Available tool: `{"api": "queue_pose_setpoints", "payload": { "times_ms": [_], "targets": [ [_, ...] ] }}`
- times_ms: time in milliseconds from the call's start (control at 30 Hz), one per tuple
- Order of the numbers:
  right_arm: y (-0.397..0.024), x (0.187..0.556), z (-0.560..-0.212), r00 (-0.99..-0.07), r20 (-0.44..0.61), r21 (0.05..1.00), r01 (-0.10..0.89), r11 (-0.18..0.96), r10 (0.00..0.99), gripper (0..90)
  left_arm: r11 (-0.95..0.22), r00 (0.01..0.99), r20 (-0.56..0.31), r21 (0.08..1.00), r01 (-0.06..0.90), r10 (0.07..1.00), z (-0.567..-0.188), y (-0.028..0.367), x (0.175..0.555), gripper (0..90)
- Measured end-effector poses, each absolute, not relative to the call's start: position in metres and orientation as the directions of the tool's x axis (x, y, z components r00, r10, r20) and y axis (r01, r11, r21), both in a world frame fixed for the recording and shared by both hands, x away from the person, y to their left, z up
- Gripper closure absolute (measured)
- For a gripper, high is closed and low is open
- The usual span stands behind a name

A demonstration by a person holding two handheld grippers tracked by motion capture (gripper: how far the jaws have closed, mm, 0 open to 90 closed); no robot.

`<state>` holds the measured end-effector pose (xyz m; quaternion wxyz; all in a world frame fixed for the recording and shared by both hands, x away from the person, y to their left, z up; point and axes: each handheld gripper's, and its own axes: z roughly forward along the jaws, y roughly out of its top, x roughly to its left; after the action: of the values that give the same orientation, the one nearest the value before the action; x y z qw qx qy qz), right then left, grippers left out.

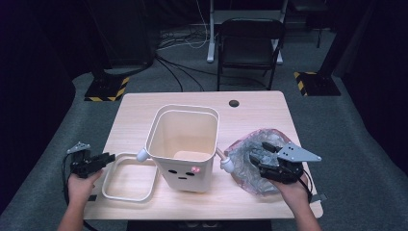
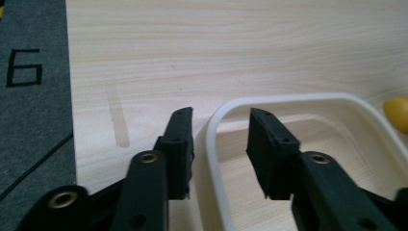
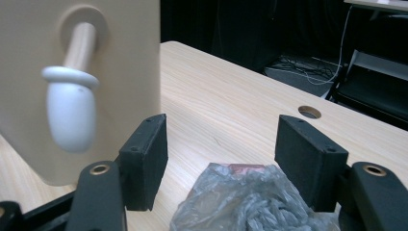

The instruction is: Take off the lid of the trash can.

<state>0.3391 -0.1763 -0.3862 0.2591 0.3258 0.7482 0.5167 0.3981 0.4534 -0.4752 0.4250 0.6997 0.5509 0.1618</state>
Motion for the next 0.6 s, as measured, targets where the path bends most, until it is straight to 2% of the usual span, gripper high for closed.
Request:
{"api": "queue_pose_setpoints", "payload": {
  "times_ms": [200, 600],
  "targets": [
    [-0.185, 0.346, -0.396, -0.631, -0.045, 0.937, 0.242, 0.252, 0.774, 33.8, -0.048, 0.356, -0.21, 0.801, 0.596, 0.911, -0.467, 0.446, 0.392, 49.3],
    [-0.202, 0.37, -0.43, -0.559, -0.032, 0.908, 0.33, 0.257, 0.829, 27.5, -0.115, 0.414, -0.138, 0.839, 0.532, 0.9, -0.458, 0.424, 0.377, 44.6]
  ]
}}
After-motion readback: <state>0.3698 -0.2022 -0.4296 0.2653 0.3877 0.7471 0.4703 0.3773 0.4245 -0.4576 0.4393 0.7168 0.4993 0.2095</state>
